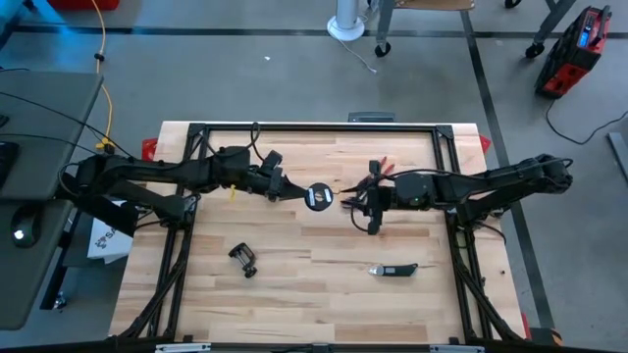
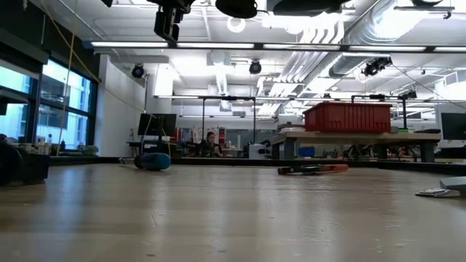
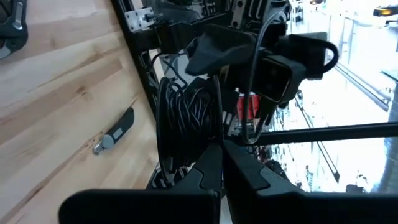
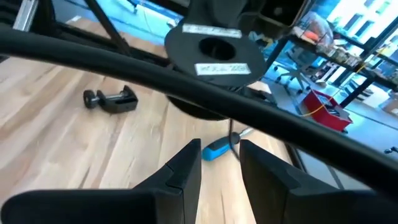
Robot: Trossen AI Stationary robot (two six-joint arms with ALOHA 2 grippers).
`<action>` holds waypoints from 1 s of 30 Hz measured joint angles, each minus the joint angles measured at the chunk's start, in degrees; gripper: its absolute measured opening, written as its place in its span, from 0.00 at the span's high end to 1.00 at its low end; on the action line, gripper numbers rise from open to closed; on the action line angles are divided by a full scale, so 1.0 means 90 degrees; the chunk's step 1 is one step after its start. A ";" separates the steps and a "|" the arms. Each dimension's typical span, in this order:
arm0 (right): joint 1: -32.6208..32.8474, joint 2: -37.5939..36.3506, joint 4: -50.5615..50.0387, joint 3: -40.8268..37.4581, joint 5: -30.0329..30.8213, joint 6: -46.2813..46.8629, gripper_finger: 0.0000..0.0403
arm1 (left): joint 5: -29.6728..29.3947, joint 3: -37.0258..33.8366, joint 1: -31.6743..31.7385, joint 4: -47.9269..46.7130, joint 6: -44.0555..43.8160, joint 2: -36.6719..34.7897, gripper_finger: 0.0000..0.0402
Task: Coil cords
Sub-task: Uncoil the black wire from the black spool
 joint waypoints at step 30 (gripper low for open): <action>0.0197 0.0265 0.0858 0.0001 0.1137 0.0517 0.98 | -0.0004 0.0000 -0.0012 0.0054 -0.0128 -0.0001 1.00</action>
